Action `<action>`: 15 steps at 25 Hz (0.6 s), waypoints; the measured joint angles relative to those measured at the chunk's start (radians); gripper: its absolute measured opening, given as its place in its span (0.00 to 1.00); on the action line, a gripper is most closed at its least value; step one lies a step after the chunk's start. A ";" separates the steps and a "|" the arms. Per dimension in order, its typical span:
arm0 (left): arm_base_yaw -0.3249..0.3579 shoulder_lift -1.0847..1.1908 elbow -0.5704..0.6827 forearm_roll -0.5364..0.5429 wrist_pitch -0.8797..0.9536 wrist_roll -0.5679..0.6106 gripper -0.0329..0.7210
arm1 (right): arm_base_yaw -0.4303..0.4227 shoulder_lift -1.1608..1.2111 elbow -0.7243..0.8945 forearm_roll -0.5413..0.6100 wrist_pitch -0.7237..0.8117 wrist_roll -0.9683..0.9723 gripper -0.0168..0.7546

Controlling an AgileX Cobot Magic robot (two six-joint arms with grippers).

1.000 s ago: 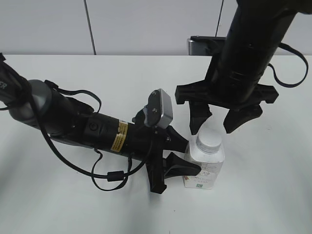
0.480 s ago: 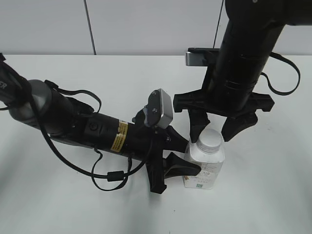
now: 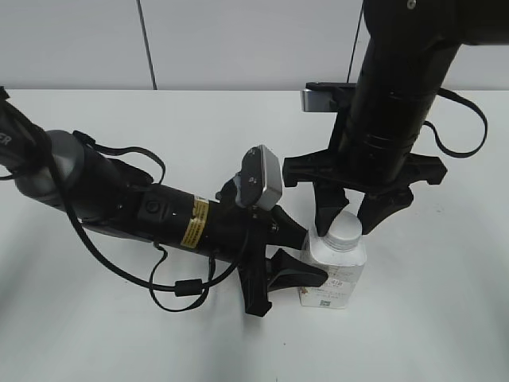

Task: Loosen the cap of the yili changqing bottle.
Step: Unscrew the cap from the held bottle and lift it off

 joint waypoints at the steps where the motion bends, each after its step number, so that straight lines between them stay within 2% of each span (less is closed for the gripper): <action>1: 0.000 0.000 0.000 0.000 0.000 0.000 0.50 | 0.000 0.000 0.000 -0.004 0.000 -0.008 0.53; 3: 0.000 0.000 0.000 0.000 0.000 0.000 0.50 | 0.000 0.000 0.000 -0.007 0.000 -0.054 0.53; 7: 0.000 0.000 0.000 0.000 0.000 0.000 0.50 | 0.000 0.000 0.000 -0.009 0.000 -0.275 0.53; 15: 0.000 0.000 0.000 -0.001 0.001 0.000 0.50 | 0.000 0.000 -0.001 -0.010 0.004 -1.111 0.53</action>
